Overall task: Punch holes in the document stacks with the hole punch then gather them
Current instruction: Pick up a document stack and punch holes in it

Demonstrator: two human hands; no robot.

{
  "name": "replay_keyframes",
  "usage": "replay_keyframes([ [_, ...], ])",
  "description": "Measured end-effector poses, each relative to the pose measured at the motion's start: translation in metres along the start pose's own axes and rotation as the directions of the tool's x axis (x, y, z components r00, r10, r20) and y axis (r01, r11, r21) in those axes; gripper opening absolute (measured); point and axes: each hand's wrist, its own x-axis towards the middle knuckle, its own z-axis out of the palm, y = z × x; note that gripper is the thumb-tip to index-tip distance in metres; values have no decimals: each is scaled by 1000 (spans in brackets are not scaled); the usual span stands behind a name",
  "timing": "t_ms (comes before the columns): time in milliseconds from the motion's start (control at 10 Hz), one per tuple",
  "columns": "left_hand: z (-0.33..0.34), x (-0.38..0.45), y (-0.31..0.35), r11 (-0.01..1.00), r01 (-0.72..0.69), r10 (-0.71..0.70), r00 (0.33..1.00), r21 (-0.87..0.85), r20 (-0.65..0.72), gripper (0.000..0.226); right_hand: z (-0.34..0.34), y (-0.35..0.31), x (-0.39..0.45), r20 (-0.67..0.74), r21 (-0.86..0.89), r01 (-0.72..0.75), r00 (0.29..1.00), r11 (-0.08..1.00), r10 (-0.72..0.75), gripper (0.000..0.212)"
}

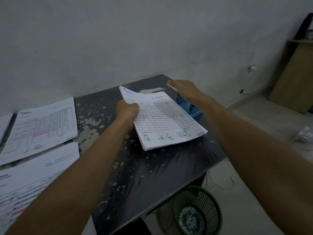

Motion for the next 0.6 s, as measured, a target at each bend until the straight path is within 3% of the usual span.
replay_keyframes([
  [100,0,7,4,999,6,-6,1000,42,-5,30,0,1,-2,24,-35,57,998,998,-56,33],
  [300,11,9,0,1000,-8,8,1000,26,7,33,0,-1,-6,39,12,32,999,999,-33,42],
  [600,25,-2,-12,991,20,-24,999,-131,-35,23,-1,-4,-8,70,-24,78,995,997,-76,50],
])
